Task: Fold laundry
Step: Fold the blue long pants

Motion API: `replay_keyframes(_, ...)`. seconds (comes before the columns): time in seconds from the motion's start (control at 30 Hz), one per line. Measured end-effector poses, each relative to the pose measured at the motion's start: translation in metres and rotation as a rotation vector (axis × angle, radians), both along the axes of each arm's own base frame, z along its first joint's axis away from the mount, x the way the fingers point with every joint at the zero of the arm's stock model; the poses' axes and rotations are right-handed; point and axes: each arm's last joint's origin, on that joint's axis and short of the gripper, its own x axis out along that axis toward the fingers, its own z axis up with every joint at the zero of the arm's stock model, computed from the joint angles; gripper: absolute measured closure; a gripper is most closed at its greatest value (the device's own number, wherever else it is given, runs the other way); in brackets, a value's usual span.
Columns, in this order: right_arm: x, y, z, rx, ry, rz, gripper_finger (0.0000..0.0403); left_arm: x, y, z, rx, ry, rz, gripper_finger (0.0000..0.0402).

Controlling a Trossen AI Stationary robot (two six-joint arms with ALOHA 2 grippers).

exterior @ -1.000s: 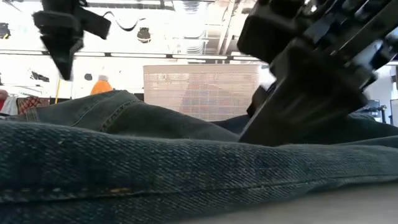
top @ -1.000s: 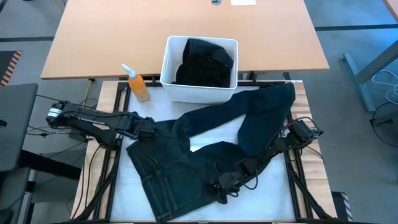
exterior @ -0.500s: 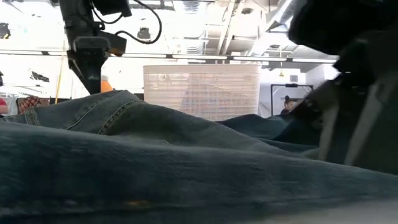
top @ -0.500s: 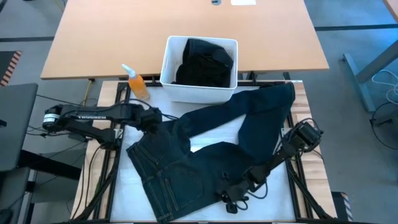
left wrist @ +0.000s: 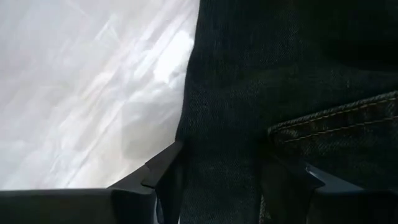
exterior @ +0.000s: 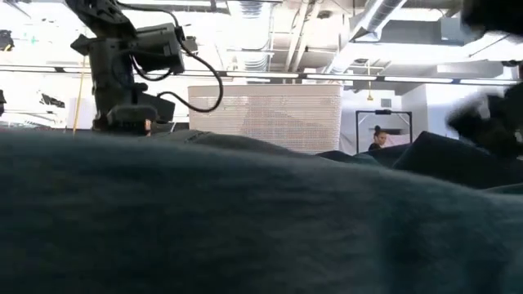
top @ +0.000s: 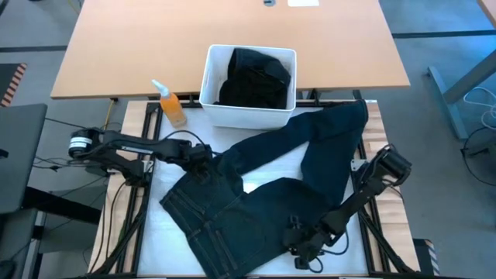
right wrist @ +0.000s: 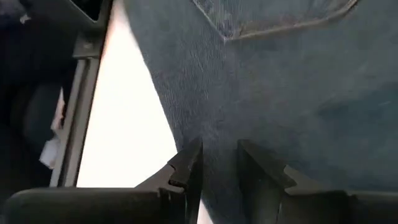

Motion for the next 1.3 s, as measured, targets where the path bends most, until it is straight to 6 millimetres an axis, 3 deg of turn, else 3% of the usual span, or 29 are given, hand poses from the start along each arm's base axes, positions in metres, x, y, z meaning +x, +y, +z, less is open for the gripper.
replay_keyframes(0.13,0.01,-0.001,0.038,-0.046,-0.283,-0.043,0.0276,0.004,0.001,-0.002,0.023,-0.008,-0.018,0.0229)
replay_keyframes(0.2,0.018,-0.002,0.043,-0.071,-0.388,-0.044,0.0276,0.003,0.004,-0.002,0.045,-0.005,-0.015,0.0229)
replay_keyframes(0.33,0.041,-0.008,0.022,-0.068,-0.413,0.0,0.0276,0.003,0.01,0.013,0.114,0.008,-0.006,0.0229)
replay_keyframes(0.5,0.061,-0.024,-0.025,0.023,-0.265,-0.006,0.0276,0.001,0.015,0.051,0.229,-0.015,0.004,0.0229)
replay_keyframes(0.63,0.067,-0.031,-0.04,0.087,-0.184,-0.027,0.0276,-0.006,0.013,0.064,0.149,-0.074,-0.019,0.0229)
replay_keyframes(0.8,0.066,-0.032,-0.04,0.062,-0.173,-0.004,0.0276,-0.013,0.004,0.045,-0.059,-0.089,-0.088,0.0229)
replay_keyframes(1.3,0.064,-0.032,-0.036,0.036,-0.175,0.031,0.0276,-0.03,-0.002,-0.026,-0.025,-0.148,-0.054,0.0189)
